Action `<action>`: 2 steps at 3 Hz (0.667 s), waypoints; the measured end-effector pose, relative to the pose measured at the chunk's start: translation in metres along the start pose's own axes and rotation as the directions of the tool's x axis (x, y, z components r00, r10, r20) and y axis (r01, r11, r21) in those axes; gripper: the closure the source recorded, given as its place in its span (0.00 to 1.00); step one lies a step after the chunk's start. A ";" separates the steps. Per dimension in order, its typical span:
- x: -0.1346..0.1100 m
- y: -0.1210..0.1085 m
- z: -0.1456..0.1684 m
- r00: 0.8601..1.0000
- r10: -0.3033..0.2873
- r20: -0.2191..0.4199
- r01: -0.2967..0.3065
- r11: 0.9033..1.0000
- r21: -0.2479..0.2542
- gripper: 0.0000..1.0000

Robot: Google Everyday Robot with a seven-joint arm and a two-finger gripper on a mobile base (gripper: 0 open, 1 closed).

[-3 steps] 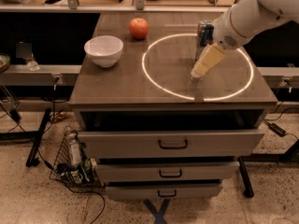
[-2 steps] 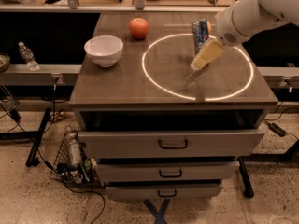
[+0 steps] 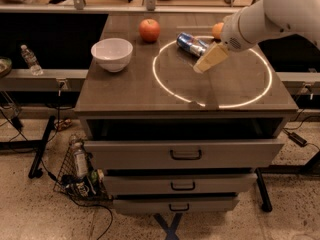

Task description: Pick redbull can

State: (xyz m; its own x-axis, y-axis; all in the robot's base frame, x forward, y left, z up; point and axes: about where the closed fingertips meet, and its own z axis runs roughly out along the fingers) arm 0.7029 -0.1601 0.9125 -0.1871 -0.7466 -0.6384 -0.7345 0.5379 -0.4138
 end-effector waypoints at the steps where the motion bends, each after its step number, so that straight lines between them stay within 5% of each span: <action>1: -0.021 0.009 0.046 0.997 0.071 0.027 -0.069 0.996 -0.062 0.00; 2: -0.038 -0.001 0.078 0.990 0.134 0.053 -0.129 0.988 -0.090 0.00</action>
Offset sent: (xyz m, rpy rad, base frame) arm 0.0888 0.0764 -0.0295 0.2148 0.1166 -0.0232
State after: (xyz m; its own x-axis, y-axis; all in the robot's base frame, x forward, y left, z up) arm 0.7615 -0.1017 0.8869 -0.2488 -0.6459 -0.7217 -0.7599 0.5922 -0.2680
